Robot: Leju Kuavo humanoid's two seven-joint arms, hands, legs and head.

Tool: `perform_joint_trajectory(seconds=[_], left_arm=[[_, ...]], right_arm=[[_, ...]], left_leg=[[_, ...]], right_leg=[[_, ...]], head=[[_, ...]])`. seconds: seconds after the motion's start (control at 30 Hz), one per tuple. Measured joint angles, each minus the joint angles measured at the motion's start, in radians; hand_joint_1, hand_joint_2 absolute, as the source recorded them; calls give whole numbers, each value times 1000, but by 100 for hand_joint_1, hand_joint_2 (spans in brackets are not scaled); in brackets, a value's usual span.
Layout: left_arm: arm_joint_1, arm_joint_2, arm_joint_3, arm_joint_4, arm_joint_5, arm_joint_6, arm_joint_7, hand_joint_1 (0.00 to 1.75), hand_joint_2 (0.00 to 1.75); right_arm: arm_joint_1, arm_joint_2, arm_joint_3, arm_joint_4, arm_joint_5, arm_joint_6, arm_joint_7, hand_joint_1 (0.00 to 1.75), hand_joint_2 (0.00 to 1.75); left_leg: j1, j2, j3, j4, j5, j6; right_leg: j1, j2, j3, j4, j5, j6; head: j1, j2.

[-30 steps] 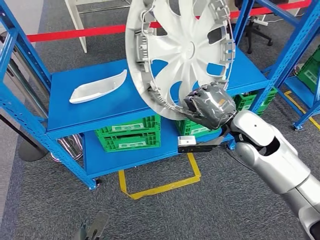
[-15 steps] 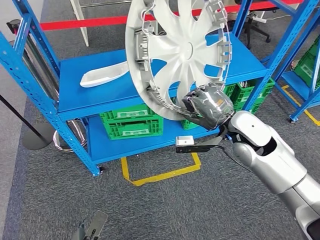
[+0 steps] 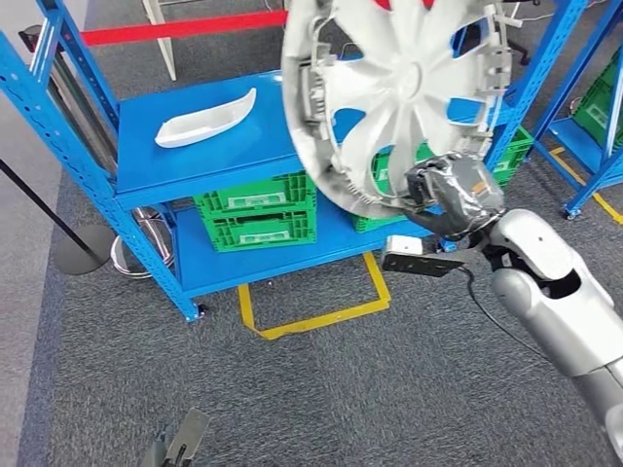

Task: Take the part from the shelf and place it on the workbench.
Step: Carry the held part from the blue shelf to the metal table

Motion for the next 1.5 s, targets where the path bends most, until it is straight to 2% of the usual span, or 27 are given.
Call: perform_joint_trajectory(seconds=[0.1,0.17,0.2,0.23,0.3,0.37,0.43,0.5,0.53,0.6,0.63,0.67,0.7,0.77,0.8,0.83,0.87,1.0,1.07,1.13,1.17,1.2,1.27,1.3,1.37,1.4,1.5], left_arm=[[4,4,1,0,4,-3,0,0,175],[7,5,1,0,4,-5,0,0,175],[8,6,1,0,4,-6,0,0,175],[9,6,1,0,5,-6,0,0,175],[7,10,2,0,5,-7,0,0,175],[7,13,2,0,6,-8,0,0,175],[6,13,2,0,7,-9,-1,0,175],[3,12,2,0,7,-10,-1,0,175],[2,12,2,0,7,-10,-1,0,175],[1,11,2,0,7,-14,0,0,175],[2,9,1,0,7,-15,1,0,175],[4,8,1,0,7,-17,2,0,175],[6,6,1,0,7,-17,2,0,175],[7,5,1,0,7,-18,3,0,175],[6,7,1,0,7,-18,3,0,175],[5,8,1,0,7,-18,3,0,175],[5,9,1,0,7,-19,3,0,175],[7,11,0,0,5,-19,4,0,175],[5,12,-1,0,4,-19,5,0,175],[4,11,-2,0,3,-23,5,0,175],[4,11,-3,0,3,-26,5,0,175],[4,11,-3,0,3,-31,4,0,175],[4,10,-6,0,2,-46,-4,0,175],[3,13,-7,0,2,-56,-9,0,175],[3,15,-10,0,2,-72,-17,0,175],[3,16,-10,0,2,-76,-19,0,175],[3,11,-11,0,2,-83,-20,0,175]], right_arm=[[-2,-46,-63,0,-34,11,-9,175,175],[-2,-71,-95,-1,-46,18,-11,175,175],[-2,-80,-107,-1,-49,20,-11,175,175],[-1,-88,-116,-2,-51,21,-11,175,175],[4,-99,-132,-7,-54,21,-10,175,175],[14,-106,-143,-11,-55,21,-7,175,175],[28,-112,-148,-15,-55,21,-5,175,175],[35,-119,-155,-21,-55,21,-4,175,175],[35,-123,-160,-22,-55,21,-4,175,175],[39,-128,-165,-23,-55,24,-3,175,175],[44,-129,-165,-23,-55,27,-2,175,175],[51,-129,-165,-23,-55,30,-1,175,175],[56,-130,-165,-23,-55,33,0,175,175],[59,-131,-168,-23,-56,37,1,175,175],[57,-132,-170,-23,-56,39,1,175,175],[54,-133,-171,-23,-56,40,1,175,175],[54,-133,-173,-23,-56,41,1,175,175],[56,-134,-177,-26,-55,45,3,175,175],[53,-135,-181,-27,-55,47,4,175,175],[51,-135,-182,-29,-54,52,4,175,175],[51,-135,-182,-29,-54,55,4,175,175],[52,-135,-182,-29,-54,58,3,175,175],[51,-135,-183,-31,-53,60,2,175,175],[50,-135,-184,-32,-53,60,2,175,175],[45,-135,-185,-33,-52,61,2,175,175],[45,-135,-185,-34,-52,62,1,175,175],[48,-136,-186,-35,-51,63,0,175,175]], left_leg=[[4,0,-58,177,-101,-13],[4,-1,-80,266,-125,-13],[4,-1,-69,258,-109,-8],[2,-1,-43,212,-78,0],[-6,-5,19,88,-28,29],[-17,-6,55,14,-18,49],[-22,-5,63,-11,-17,53],[-16,-5,77,-46,-13,58],[-11,-5,84,-63,-12,60],[-6,-6,88,-73,-13,60],[-4,-6,89,-71,-15,59],[-1,-6,89,-68,-17,56],[4,-6,89,-63,-21,51],[15,-5,86,-44,-32,34],[17,-6,81,-30,-39,24],[16,-6,72,-15,-43,15],[14,-7,64,-3,-45,8],[11,-6,42,21,-57,-8],[12,-5,10,104,-109,-15],[11,-4,-42,239,-170,-16],[10,-4,-59,284,-182,-12],[7,-4,-61,295,-176,-4],[-5,-6,-17,208,-119,23],[-12,-10,15,144,-91,45],[-24,-17,55,53,-59,74],[-28,-19,60,38,-58,80],[-25,-12,73,-3,-48,73]], right_leg=[[-1,-3,-7,2,8,-13],[1,-1,-10,6,9,-14],[3,1,-11,8,8,-14],[5,4,-10,10,7,-14],[9,10,-11,11,4,-14],[6,12,-16,10,6,-7],[1,12,-19,3,9,5],[-1,11,-33,15,-8,12],[-1,11,-52,48,-31,14],[-2,11,-111,168,-92,18],[-4,12,-139,228,-111,22],[-6,11,-158,264,-113,28],[-9,11,-161,263,-92,35],[-21,7,-124,165,-12,57],[-24,4,-100,112,16,69],[-26,4,-82,72,26,72],[-26,4,-75,57,23,70],[-27,9,-87,72,15,44],[-27,9,-89,72,18,31],[-21,9,-90,72,21,21],[-16,10,-90,72,21,18],[-10,12,-90,72,22,14],[2,17,-89,72,23,9],[5,18,-90,71,24,8],[6,21,-94,69,27,8],[3,21,-98,68,30,10],[1,22,-109,67,28,22]], head=[[-4,0],[-4,0],[-4,0],[-5,0],[-2,0],[0,0],[-1,0],[1,0],[2,0],[3,0],[3,0],[3,0],[3,0],[3,0],[6,0],[9,0],[9,0],[3,0],[1,0],[0,0],[-1,0],[-1,0],[0,0],[1,0],[2,0],[2,0],[-2,0]])
